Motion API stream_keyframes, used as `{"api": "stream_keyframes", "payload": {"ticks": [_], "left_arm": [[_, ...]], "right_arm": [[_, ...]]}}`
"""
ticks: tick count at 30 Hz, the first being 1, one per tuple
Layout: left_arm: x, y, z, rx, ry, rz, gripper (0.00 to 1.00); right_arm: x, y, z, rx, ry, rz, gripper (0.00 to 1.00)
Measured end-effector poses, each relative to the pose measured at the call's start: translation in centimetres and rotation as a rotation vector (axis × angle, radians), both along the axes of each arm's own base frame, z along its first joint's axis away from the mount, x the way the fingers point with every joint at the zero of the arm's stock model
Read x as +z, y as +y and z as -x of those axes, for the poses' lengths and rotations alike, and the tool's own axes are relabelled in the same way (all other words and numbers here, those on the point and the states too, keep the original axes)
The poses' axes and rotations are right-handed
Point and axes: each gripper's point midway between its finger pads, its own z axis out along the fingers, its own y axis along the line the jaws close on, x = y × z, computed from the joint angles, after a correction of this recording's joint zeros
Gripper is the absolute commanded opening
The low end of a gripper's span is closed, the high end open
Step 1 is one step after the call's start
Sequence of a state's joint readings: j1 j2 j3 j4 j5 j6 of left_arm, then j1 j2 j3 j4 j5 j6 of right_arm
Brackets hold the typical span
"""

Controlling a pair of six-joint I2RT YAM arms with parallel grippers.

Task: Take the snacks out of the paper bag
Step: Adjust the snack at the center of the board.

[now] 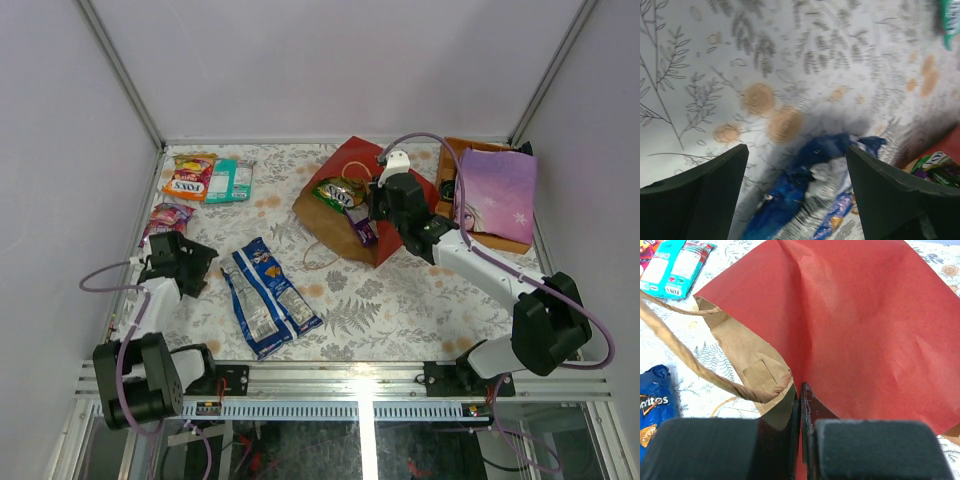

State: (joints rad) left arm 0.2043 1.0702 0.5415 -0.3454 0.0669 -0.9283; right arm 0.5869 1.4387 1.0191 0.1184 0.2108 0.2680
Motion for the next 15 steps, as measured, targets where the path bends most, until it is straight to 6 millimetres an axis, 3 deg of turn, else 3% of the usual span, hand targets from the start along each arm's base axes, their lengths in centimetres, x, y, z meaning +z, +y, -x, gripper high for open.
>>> {"api": "stream_keyframes", "payload": {"ticks": [3,5,7,8,10,11,15], "left_arm": [[-2.3,0.3,0.3,0.015,0.051,0.056,0.77],[-2.4,0.3,-0.5,0.005,0.032,0.062,0.76],[-2.3,0.4,-1.4,0.002,0.003,0.058,0.73],[-2.2,0.6,-1.7,0.003,-0.011,0.055,0.69],[-1.7,0.7,-2.7,-0.001,-0.052,0.056,0.57],[-1.5,0.6,-3.1,-0.007,-0.073,0.061,0.51],[-1.3,-0.1,-4.4,-0.047,-0.131,0.095,0.27]], "right_arm": [[-0.1,0.1,0.1,0.009,0.005,-0.003,0.00],[-0.2,0.2,0.2,0.011,0.007,-0.004,0.07],[-0.2,0.2,0.2,0.011,0.008,-0.006,0.32],[-0.2,0.2,0.2,0.010,0.010,-0.011,0.54],[-0.2,0.4,0.2,0.010,0.016,-0.026,0.90],[-0.2,0.4,0.3,0.009,0.019,-0.027,0.99],[0.3,-0.1,0.8,-0.002,0.022,-0.026,0.99]]}}
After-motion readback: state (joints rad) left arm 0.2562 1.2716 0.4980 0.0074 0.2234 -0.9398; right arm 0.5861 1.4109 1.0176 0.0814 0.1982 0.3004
